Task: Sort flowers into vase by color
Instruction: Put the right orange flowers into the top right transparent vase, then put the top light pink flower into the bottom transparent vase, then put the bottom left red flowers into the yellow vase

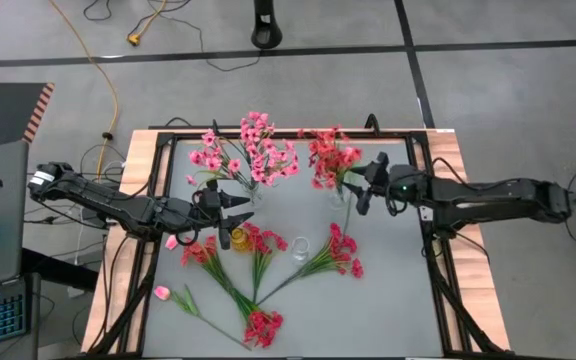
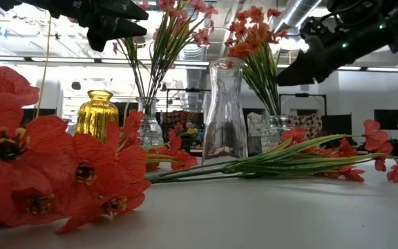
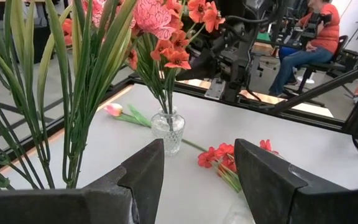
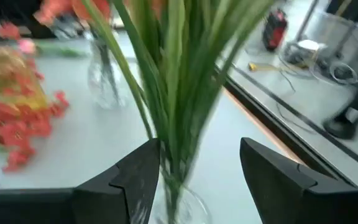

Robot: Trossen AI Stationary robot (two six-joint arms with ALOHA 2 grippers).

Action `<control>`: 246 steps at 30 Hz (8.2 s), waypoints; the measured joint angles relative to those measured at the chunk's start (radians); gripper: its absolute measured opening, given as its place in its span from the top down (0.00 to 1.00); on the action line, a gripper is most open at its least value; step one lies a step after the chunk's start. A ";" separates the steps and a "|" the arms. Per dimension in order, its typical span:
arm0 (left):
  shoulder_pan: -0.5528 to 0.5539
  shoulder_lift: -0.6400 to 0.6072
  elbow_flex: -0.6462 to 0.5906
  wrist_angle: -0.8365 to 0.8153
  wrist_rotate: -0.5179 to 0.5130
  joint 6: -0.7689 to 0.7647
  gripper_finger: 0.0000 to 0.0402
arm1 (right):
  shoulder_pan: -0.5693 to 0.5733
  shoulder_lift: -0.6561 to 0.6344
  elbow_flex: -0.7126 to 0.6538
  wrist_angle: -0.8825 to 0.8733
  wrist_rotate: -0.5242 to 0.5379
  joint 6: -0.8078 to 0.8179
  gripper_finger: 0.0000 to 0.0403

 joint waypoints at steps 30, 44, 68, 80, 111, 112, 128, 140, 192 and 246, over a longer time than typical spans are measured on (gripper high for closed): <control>0.000 0.000 0.000 -0.001 0.000 0.006 0.54 | -0.363 0.336 0.043 -0.158 -0.151 0.513 0.38; 0.000 0.000 0.000 -0.001 0.000 0.006 0.54 | -0.399 0.569 0.044 -0.042 -0.219 0.526 0.38; 0.000 0.000 0.000 -0.010 0.000 0.005 0.54 | -0.451 0.524 0.042 -0.179 -0.209 0.521 0.76; 0.000 0.000 0.000 -0.010 0.000 0.003 0.54 | -0.488 0.444 0.040 -0.276 -0.198 0.523 0.94; 0.000 0.000 0.000 -0.008 0.000 0.004 0.54 | -0.248 -0.364 0.042 -0.231 -0.331 0.541 0.94; 0.000 0.000 0.000 -0.008 0.000 0.004 0.54 | -0.221 -0.380 0.042 -0.200 -0.331 0.542 0.94; 0.000 0.000 0.000 -0.008 0.007 0.004 0.54 | 0.189 -0.270 0.043 0.404 -0.295 0.210 0.94; 0.000 0.000 0.000 -0.008 0.008 0.004 0.54 | 0.333 0.111 0.043 0.944 -0.296 -0.129 0.94; 0.000 0.000 0.000 -0.019 0.009 0.007 0.54 | 0.413 0.693 0.134 1.364 -0.194 -0.184 0.84; -0.268 0.387 0.300 -0.640 0.562 -0.536 0.54 | 0.415 0.091 0.133 0.208 -0.116 -0.184 0.46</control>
